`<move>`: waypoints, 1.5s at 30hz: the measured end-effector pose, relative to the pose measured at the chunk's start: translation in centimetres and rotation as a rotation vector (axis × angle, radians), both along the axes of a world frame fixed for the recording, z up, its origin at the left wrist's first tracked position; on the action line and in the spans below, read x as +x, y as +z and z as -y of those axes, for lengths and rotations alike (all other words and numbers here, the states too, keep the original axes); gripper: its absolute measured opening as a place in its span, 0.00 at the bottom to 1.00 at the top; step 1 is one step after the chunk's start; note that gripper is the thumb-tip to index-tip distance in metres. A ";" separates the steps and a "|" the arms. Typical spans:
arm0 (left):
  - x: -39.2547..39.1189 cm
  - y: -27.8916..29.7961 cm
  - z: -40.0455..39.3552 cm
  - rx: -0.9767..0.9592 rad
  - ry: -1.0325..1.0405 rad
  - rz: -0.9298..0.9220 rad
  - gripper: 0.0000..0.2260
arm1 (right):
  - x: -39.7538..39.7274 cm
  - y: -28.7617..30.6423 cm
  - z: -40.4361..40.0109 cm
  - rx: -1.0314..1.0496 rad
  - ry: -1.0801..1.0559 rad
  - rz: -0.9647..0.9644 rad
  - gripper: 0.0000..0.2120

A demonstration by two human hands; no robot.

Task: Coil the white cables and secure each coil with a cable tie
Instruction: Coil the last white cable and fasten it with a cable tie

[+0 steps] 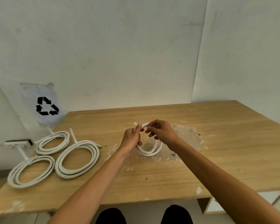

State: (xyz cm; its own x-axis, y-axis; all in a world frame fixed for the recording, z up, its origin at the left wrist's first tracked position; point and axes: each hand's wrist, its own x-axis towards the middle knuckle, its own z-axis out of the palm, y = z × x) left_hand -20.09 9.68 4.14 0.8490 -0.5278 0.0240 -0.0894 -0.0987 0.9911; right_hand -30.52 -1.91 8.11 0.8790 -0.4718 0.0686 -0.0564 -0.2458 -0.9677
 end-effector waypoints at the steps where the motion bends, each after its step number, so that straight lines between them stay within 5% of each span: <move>1: 0.1 -0.2 -0.2 -0.005 -0.002 -0.016 0.20 | 0.2 -0.4 -0.1 0.010 0.010 -0.011 0.05; 8: 1.1 -1.6 -1.3 -0.053 0.003 -0.054 0.17 | 1.6 -1.0 -0.4 0.007 0.145 0.002 0.09; 12: 1.8 -2.3 -1.2 -0.026 0.035 -0.035 0.17 | 3.8 -1.5 0.3 -0.404 0.205 0.033 0.09; 18: 2.2 -3.4 -0.5 -0.067 0.085 -0.020 0.16 | 8.7 -4.9 1.3 -0.834 -0.056 0.230 0.13; 26: 5.1 -4.2 0.8 0.129 0.129 0.139 0.12 | 12.0 -7.8 1.3 -0.633 -0.051 0.132 0.17; 35: 7.3 -4.8 1.4 0.753 0.295 0.634 0.16 | 12.9 -8.8 2.3 -0.509 -0.021 0.108 0.16; 45: 8.4 -3.8 2.9 0.510 0.251 0.105 0.10 | 13.1 -9.1 2.2 -0.598 0.005 0.085 0.14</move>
